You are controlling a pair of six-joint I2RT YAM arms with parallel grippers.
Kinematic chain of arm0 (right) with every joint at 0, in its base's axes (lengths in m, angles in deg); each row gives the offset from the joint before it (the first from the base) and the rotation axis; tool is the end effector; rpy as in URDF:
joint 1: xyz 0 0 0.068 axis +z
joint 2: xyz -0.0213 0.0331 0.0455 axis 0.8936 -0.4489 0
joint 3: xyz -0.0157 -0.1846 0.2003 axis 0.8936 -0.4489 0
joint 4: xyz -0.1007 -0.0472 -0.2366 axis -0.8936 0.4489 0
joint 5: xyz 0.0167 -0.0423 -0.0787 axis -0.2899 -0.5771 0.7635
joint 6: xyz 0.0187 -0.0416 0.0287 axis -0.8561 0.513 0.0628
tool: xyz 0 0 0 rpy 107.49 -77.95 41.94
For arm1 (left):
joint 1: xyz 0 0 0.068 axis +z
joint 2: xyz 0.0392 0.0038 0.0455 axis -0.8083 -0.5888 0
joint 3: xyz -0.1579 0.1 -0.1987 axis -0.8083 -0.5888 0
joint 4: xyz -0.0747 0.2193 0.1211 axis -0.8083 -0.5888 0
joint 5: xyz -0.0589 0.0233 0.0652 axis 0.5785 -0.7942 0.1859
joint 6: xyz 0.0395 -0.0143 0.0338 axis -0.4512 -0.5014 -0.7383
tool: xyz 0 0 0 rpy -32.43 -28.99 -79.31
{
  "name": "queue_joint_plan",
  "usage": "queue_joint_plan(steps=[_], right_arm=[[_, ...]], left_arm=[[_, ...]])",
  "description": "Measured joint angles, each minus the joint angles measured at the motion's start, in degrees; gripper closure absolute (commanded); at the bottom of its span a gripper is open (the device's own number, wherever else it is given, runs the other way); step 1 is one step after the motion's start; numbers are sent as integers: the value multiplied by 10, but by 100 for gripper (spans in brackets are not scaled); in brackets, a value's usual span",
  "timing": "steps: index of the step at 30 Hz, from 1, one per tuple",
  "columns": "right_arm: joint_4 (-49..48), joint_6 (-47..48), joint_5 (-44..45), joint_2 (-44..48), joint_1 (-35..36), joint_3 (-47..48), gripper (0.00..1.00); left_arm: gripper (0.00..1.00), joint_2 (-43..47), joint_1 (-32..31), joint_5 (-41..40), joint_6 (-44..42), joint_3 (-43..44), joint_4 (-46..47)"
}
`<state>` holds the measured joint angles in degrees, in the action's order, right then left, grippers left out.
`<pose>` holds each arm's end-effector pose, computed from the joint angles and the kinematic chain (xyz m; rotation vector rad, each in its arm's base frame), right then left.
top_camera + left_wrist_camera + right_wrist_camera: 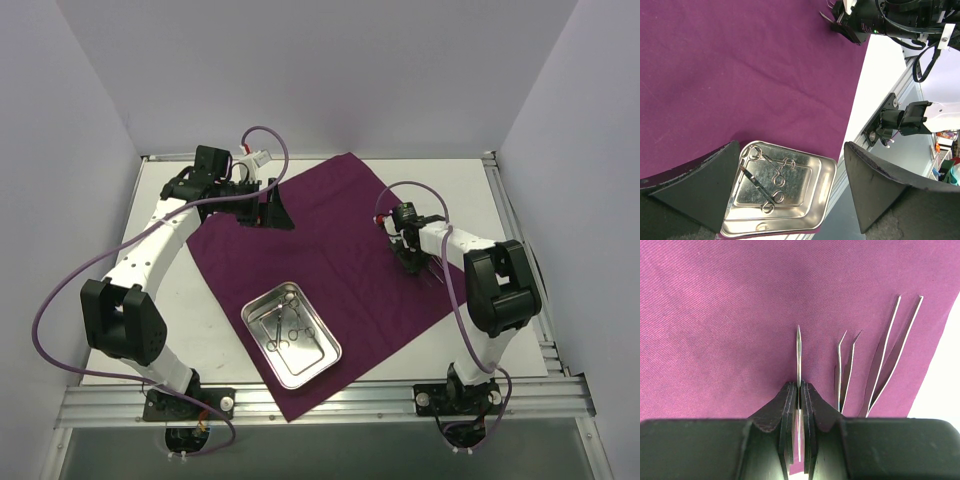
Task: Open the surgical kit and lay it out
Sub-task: Place the medical item in the surgical kit.
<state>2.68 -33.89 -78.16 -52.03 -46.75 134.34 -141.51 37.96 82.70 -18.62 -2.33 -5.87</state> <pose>0.3359 0.0959 0.1593 -0.7352 2.5127 -0.1502 0.3286 -0.1185 0.3339 0.4359 2.3818 -1.0922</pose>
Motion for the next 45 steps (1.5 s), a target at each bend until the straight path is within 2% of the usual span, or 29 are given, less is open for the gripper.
queue_joint_plan(steps=[7,28,34,45], right_arm=[[0,2,2,0,0,0,86],[-7,2,9,3,1,-4,81],[-9,4,14,7,2,-8,72],[-11,4,19,12,4,-12,69]], left_arm=[[6,0,0,0,0,0,0],[6,0,0,-5,5,0,-13],[6,0,2,-4,8,0,-12],[6,0,4,9,16,0,-13]])
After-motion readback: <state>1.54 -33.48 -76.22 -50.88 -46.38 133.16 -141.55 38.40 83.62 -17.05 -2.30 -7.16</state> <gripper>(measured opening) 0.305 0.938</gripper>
